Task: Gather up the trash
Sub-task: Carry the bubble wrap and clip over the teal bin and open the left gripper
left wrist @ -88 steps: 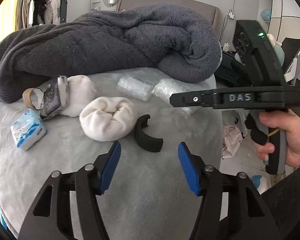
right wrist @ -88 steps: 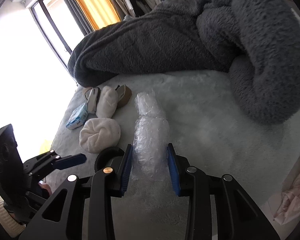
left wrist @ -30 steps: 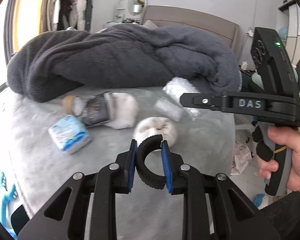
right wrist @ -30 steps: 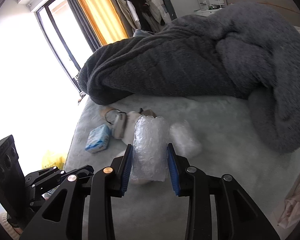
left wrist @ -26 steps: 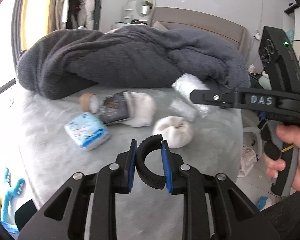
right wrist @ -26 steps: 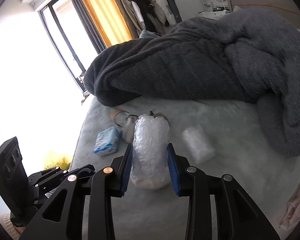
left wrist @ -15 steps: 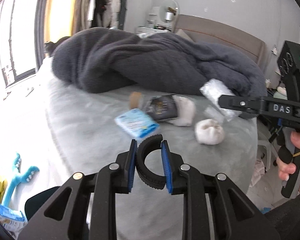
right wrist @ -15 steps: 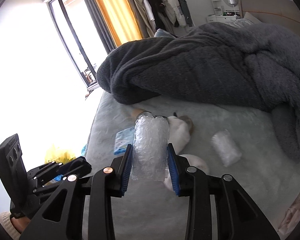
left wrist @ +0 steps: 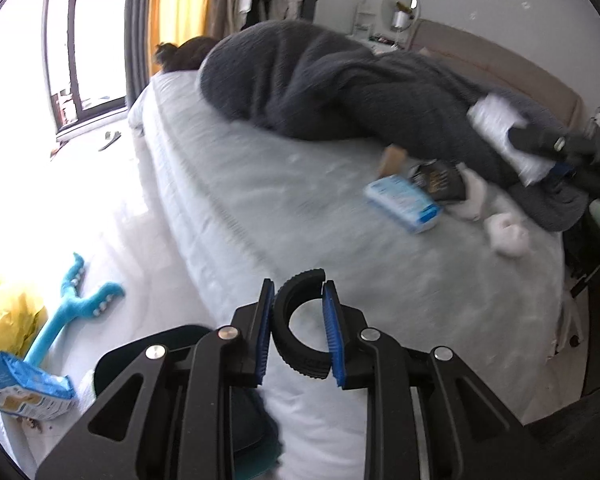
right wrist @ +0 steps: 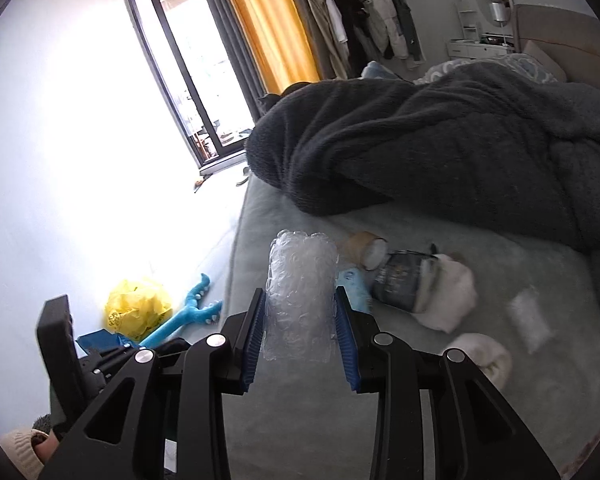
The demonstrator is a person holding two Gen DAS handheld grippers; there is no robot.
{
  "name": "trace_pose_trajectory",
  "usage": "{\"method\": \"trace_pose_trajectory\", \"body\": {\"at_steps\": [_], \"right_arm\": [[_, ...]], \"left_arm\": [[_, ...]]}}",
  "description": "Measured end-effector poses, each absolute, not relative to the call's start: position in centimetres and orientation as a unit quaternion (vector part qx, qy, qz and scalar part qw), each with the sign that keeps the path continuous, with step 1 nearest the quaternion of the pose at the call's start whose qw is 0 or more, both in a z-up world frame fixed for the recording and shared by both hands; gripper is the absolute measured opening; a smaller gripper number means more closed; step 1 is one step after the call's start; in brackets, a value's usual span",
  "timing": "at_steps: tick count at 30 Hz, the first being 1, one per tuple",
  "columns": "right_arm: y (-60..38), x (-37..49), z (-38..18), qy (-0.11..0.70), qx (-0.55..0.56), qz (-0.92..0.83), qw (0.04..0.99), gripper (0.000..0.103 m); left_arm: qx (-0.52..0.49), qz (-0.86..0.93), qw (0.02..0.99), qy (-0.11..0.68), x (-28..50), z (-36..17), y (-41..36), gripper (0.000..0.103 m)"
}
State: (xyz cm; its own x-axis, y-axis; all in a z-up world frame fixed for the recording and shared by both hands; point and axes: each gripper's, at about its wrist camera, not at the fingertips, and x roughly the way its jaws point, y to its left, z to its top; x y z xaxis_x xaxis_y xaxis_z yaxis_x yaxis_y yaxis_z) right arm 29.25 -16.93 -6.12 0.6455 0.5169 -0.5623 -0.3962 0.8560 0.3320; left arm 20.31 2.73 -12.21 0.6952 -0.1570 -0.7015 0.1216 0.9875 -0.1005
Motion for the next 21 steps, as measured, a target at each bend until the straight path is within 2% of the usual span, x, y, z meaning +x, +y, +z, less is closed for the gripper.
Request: {"method": "trace_pose_trajectory", "body": {"at_steps": [21], "right_arm": [[-3.2,29.3,-9.1,0.392,0.026,0.336,0.856,0.035]], "left_arm": [[-0.049,0.003,0.865,0.499,19.7,-20.2,12.1,0.026]]}}
